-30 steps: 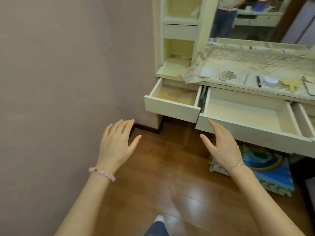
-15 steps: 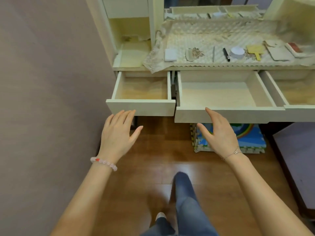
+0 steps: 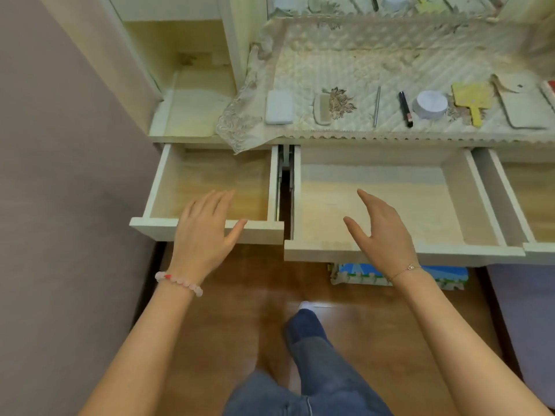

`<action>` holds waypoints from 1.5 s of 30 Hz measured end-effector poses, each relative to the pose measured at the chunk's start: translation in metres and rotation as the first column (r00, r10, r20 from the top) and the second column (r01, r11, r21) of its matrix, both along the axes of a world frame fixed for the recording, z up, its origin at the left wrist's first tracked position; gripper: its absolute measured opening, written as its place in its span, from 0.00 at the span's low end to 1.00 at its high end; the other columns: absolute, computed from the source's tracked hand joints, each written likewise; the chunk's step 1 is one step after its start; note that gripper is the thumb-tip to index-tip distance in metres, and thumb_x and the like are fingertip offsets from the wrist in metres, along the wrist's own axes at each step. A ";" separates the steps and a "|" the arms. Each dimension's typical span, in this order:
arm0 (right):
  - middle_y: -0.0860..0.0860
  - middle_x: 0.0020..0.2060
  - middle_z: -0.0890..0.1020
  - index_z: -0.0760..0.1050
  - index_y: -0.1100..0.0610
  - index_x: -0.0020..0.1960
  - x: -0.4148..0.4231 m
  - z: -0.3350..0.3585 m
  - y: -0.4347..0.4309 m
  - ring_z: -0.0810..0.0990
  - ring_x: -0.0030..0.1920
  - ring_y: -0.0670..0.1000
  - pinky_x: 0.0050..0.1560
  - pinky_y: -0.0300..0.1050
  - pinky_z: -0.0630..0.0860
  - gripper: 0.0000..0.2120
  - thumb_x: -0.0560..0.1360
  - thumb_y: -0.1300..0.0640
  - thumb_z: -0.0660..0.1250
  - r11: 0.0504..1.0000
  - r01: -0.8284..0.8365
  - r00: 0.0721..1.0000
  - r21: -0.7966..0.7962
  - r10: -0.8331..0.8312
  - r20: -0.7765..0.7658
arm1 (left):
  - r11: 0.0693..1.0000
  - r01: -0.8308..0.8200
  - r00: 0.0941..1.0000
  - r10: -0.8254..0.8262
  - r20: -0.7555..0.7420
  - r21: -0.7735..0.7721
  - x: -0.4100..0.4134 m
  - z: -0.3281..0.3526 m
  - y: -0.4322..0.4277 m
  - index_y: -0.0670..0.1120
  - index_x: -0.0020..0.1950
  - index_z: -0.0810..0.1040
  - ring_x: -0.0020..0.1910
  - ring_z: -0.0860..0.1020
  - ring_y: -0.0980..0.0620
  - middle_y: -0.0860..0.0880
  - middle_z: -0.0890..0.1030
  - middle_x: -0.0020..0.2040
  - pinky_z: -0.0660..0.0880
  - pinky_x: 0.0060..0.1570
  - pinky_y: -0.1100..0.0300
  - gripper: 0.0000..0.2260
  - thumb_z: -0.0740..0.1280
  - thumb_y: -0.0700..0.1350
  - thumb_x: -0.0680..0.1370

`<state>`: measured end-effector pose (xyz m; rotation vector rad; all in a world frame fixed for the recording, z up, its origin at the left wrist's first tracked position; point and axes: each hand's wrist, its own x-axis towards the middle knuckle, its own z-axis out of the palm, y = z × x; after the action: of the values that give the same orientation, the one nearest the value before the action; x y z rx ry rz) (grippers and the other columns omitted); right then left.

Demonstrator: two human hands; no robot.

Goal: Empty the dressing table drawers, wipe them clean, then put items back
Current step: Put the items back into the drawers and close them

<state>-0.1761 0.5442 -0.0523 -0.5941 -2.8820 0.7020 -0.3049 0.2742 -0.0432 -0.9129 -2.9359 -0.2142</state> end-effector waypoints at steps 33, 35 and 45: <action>0.53 0.68 0.71 0.62 0.57 0.72 -0.217 -0.026 0.116 0.67 0.68 0.53 0.66 0.45 0.63 0.26 0.77 0.49 0.62 0.983 0.178 0.984 -0.052 -0.177 0.025 | 0.988 0.129 0.976 -0.142 0.165 0.088 -0.246 -0.042 0.158 0.43 0.67 0.71 0.62 0.74 0.44 0.44 0.77 0.62 0.69 0.62 0.47 0.26 0.54 0.58 0.77; 0.53 0.68 0.71 0.62 0.57 0.72 -0.220 -0.028 0.121 0.67 0.68 0.53 0.66 0.44 0.63 0.26 0.77 0.50 0.62 0.982 0.179 0.984 -0.057 -0.177 0.030 | 0.986 0.123 0.976 -0.141 0.166 0.110 -0.249 -0.045 0.166 0.43 0.66 0.72 0.61 0.74 0.44 0.44 0.77 0.61 0.69 0.60 0.49 0.25 0.55 0.58 0.77; 0.53 0.67 0.71 0.63 0.57 0.71 -0.224 -0.035 0.140 0.68 0.68 0.54 0.66 0.47 0.64 0.27 0.76 0.50 0.64 0.980 0.181 0.983 -0.083 -0.180 0.025 | 0.903 -0.288 0.873 0.110 0.476 0.319 -0.264 -0.063 0.206 0.42 0.70 0.65 0.64 0.67 0.45 0.43 0.70 0.65 0.65 0.61 0.54 0.26 0.68 0.49 0.75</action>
<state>-0.3998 0.6837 -0.0878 -0.8638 -2.7777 0.7983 -0.5687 0.4799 -0.1066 -0.5436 -3.1720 -1.0774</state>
